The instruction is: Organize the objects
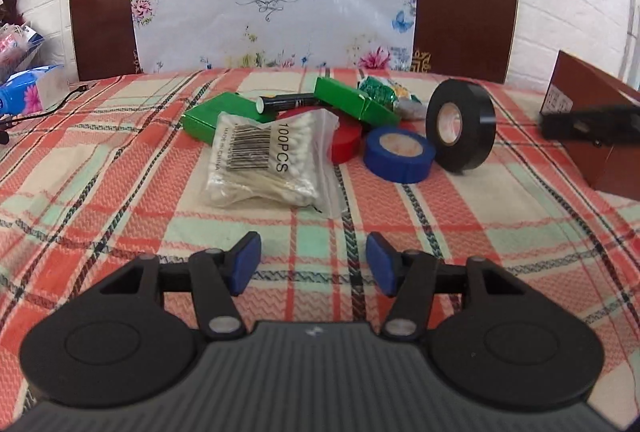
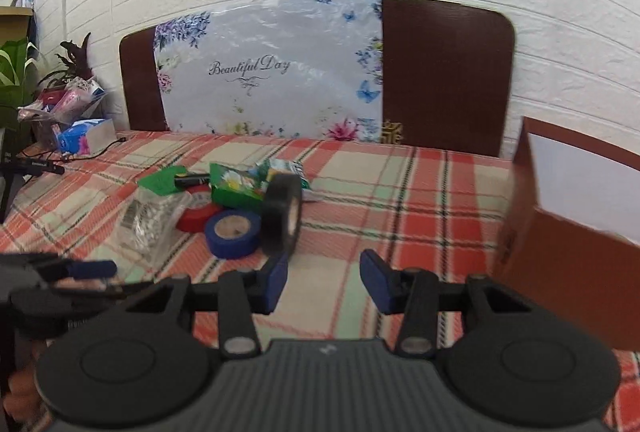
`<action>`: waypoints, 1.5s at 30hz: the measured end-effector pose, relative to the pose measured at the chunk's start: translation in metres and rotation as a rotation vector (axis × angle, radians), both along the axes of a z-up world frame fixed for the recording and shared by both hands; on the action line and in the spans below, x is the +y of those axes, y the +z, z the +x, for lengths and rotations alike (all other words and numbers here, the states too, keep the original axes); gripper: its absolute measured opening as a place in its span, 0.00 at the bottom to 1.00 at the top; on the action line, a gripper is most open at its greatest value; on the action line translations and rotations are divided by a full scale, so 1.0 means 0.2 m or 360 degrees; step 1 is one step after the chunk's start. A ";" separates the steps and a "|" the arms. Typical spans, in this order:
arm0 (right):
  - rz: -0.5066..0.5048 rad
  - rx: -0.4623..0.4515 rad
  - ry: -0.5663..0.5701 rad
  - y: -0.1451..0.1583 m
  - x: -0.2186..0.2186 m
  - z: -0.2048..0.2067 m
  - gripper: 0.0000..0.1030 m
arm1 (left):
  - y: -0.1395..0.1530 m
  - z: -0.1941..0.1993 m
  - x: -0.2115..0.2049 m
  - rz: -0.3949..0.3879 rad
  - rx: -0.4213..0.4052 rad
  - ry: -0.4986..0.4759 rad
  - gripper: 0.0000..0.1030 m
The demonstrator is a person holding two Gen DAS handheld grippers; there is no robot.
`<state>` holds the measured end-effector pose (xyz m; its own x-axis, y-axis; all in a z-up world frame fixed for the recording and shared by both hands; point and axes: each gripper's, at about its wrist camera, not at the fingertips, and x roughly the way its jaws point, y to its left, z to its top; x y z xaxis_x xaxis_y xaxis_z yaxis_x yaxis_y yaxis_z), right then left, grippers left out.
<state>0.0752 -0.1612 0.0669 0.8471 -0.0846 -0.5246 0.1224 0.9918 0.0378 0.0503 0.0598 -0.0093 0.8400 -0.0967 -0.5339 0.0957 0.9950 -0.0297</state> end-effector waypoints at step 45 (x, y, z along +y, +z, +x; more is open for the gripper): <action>-0.0091 0.0187 0.0005 -0.21 -0.09 0.06 0.71 | 0.20 0.46 -0.53 -0.0162 0.0267 -0.0332 0.62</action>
